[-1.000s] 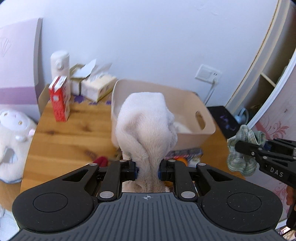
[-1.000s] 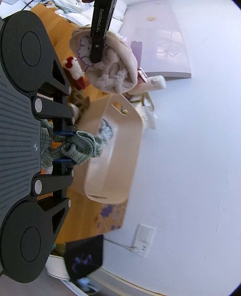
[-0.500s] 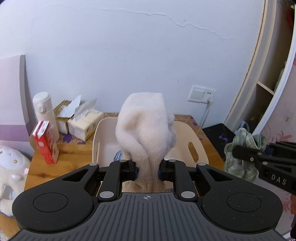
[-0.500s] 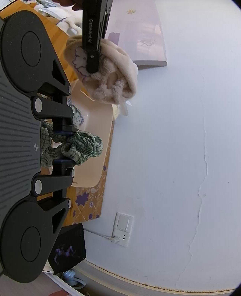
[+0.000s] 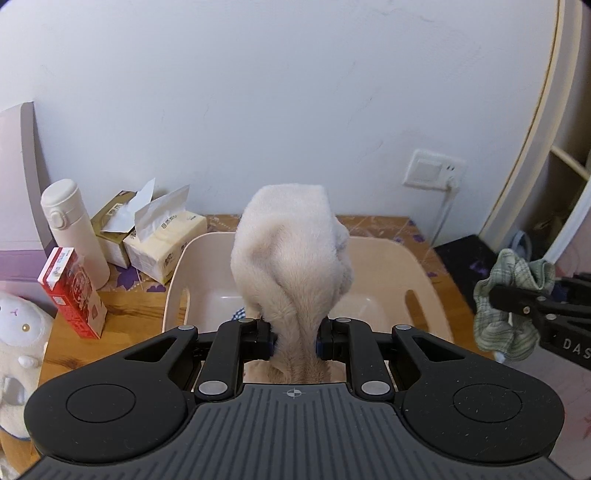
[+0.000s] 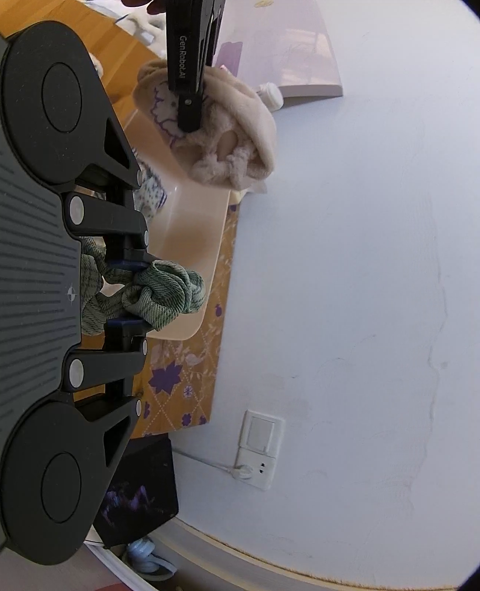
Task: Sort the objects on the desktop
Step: 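Lift both items over the beige basket and open both tools to release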
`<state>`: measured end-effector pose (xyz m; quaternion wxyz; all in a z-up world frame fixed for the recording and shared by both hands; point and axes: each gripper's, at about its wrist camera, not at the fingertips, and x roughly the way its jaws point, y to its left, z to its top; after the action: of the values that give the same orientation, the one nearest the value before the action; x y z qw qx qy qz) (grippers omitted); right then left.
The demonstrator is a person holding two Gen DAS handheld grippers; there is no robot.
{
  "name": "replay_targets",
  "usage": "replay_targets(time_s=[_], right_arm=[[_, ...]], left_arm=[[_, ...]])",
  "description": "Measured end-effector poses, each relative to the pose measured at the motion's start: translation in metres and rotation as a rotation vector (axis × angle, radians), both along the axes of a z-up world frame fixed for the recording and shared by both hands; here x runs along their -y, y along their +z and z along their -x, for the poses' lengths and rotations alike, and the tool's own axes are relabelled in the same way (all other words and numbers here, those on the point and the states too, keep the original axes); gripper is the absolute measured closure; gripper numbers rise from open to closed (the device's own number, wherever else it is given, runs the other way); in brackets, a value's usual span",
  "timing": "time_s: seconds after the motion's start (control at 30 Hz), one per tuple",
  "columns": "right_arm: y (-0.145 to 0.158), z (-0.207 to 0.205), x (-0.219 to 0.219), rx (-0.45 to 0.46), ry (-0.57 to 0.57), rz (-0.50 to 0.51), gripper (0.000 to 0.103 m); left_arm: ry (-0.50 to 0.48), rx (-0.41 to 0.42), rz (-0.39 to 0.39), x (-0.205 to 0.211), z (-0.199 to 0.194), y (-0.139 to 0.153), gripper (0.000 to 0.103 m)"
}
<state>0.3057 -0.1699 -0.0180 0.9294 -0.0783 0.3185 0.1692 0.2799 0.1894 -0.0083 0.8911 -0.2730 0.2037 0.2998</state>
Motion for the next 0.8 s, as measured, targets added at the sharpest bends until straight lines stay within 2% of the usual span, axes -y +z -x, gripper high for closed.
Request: replay_targets(time_s=[0.27,0.37,0.47,0.57,0.6,0.63,0.67,0.7,0.77,0.8], right_arm=[[-0.029,-0.043,-0.016,-0.067,0.053,0.022,0.080],[-0.044,-0.053,-0.028,-0.096,0.082,0.042,0.080],[-0.059,-0.061,-0.035,-0.127,0.102,0.055,0.080],[-0.074,-0.065,-0.039,-0.171,0.106,0.064,0.080],[-0.078,-0.065,-0.039,-0.178,0.108,0.069,0.078],[-0.081,-0.066,-0.039,-0.186,0.112,0.072,0.075],[-0.084,-0.066,-0.039,-0.194,0.112,0.074,0.063],[-0.087,-0.067,-0.039,-0.201,0.110,0.073,0.057],[-0.091,-0.068,-0.039,-0.214,0.102,0.074,0.056],[-0.093,-0.067,-0.039,-0.219,0.099,0.074,0.055]], left_arm=[[-0.011,-0.129,0.001,-0.023,-0.038,-0.024,0.084],[-0.032,-0.211,0.048,-0.030,-0.052,-0.039,0.084],[-0.030,-0.234,0.108,-0.034,-0.058,-0.054,0.084],[-0.032,-0.254,0.125,-0.034,-0.061,-0.064,0.082],[-0.033,-0.260,0.129,-0.034,-0.061,-0.066,0.079],[-0.034,-0.267,0.138,-0.034,-0.061,-0.068,0.071],[-0.035,-0.267,0.143,-0.035,-0.061,-0.069,0.062],[-0.033,-0.262,0.144,-0.036,-0.061,-0.069,0.056],[-0.010,-0.259,0.136,-0.037,-0.058,-0.067,0.035],[0.009,-0.261,0.128,-0.038,-0.056,-0.067,0.031]])
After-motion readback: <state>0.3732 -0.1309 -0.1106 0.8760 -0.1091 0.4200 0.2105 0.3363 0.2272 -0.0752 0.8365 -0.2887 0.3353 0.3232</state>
